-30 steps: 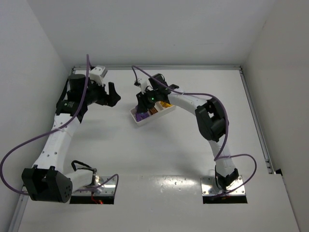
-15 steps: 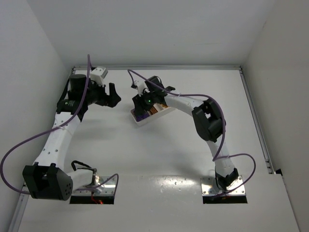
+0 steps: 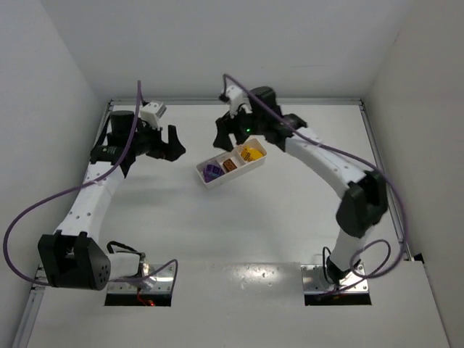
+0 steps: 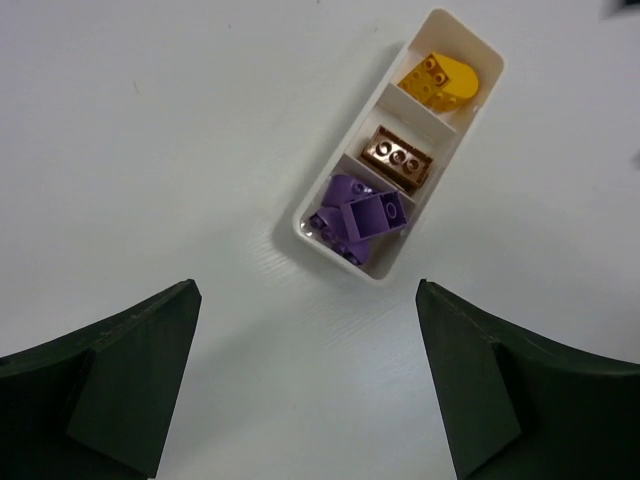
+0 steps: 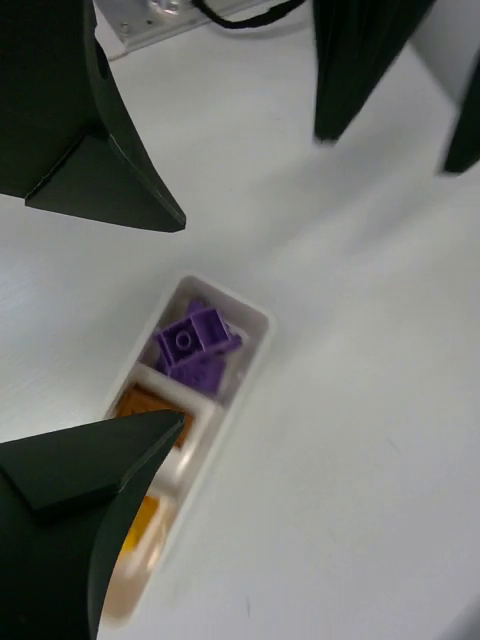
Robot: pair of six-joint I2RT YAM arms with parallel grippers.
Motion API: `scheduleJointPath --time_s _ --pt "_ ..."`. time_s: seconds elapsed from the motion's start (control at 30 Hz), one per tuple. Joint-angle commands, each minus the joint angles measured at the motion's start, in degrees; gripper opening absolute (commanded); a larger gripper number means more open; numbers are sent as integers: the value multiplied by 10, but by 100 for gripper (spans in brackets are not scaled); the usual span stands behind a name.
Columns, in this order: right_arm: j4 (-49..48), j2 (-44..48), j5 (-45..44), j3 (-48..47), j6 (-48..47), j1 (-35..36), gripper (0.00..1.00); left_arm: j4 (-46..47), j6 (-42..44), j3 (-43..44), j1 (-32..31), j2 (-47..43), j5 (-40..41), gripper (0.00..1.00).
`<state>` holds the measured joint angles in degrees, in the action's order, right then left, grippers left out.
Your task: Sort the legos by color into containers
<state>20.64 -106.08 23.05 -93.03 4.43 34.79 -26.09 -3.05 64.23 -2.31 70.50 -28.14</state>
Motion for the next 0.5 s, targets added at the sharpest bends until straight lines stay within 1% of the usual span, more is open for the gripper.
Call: scheduleJointPath --time_s 0.0,0.03,0.07,0.1,0.17,0.2,0.23,0.27,0.3,0.33,0.37,0.43,0.47 --pt "17 111 -47 38 -30 -50 73 9 10 10 -16 34 -1 96" --pt "24 127 -52 53 -37 -60 73 9 16 10 -22 42 -1 96" --pt "32 143 -57 68 -43 -70 73 9 22 15 -22 53 -1 99" --pt "44 175 -63 103 -52 -92 73 9 29 15 -36 59 -1 99" --pt "44 209 -73 146 -58 -113 73 9 35 15 -48 67 -1 99" --pt "44 227 -73 191 -58 -138 73 9 41 15 -54 78 4 99" --pt "44 260 -79 214 -58 -152 73 9 46 15 -66 78 11 99" --pt "37 276 -79 256 -58 -167 73 9 46 8 -71 85 11 99" --pt "28 291 -85 277 -58 -197 73 15 46 8 -76 85 19 99" --pt "22 318 -85 298 -58 -213 73 15 52 3 -86 90 25 99" --pt "14 331 -92 341 -58 -228 73 21 52 3 -86 96 35 99" --pt "-6 353 -92 378 -65 -268 73 21 52 3 -99 104 53 99" --pt "-12 371 -73 406 -65 -281 73 21 52 3 -99 110 58 99"
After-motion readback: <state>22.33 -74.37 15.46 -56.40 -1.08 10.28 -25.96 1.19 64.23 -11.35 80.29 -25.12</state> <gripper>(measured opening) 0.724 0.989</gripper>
